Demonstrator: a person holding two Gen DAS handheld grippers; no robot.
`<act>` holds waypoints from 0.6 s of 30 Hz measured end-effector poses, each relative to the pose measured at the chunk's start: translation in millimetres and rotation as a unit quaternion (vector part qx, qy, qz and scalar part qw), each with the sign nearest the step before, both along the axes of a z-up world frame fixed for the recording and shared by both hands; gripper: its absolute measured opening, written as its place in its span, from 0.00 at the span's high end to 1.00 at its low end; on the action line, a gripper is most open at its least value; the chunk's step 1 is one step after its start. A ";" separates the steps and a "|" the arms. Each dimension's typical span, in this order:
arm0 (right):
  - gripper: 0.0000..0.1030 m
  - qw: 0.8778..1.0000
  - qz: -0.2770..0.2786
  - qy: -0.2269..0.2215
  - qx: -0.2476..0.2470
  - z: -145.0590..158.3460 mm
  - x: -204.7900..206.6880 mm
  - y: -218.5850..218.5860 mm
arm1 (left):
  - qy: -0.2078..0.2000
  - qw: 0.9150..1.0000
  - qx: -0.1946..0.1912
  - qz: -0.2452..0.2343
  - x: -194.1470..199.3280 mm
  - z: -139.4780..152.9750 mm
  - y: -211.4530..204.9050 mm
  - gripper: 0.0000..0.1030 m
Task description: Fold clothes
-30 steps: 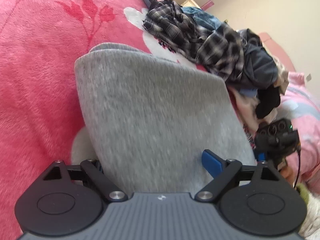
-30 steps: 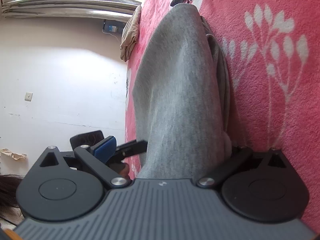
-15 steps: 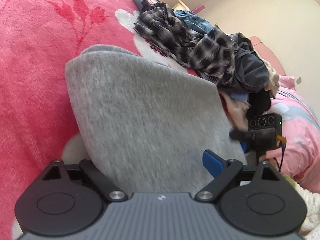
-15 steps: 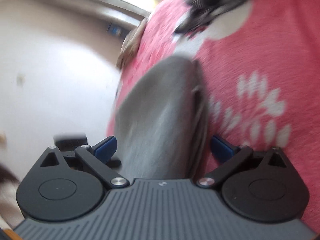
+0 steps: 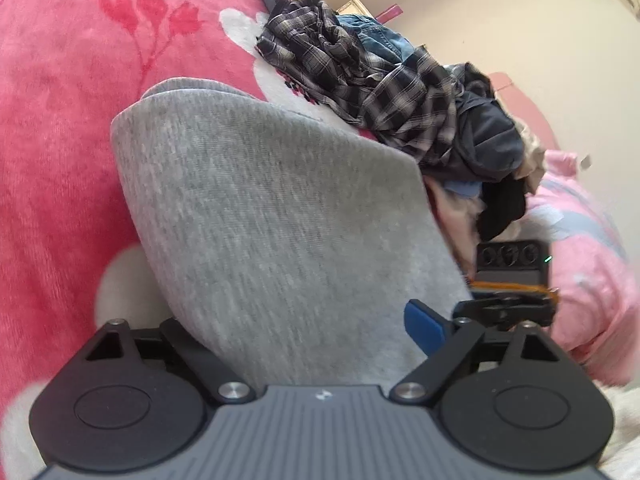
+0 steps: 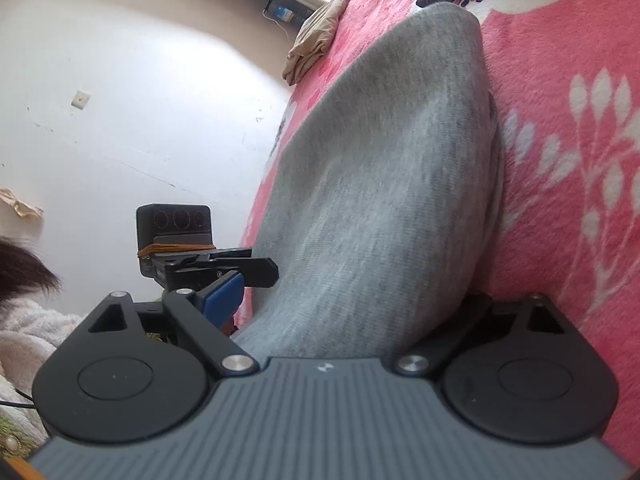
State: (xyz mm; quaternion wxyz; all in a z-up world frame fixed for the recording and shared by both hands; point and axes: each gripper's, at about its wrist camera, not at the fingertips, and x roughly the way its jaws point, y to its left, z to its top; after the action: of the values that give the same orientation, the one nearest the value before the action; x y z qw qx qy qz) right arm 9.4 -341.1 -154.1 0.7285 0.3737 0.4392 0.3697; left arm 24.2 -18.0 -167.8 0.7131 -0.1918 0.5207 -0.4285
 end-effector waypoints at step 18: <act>0.25 0.999 -0.008 0.031 -0.021 9.8 -9.6 27.0 | -0.025 0.997 0.074 -0.022 -21.1 7.7 18.0 0.19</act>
State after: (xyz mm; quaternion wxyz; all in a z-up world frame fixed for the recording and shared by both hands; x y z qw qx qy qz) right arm -0.2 -314.1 -144.3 0.7255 0.3726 0.4661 0.3429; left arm 3.1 0.0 -160.1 0.7283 -0.1164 0.5374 -0.4090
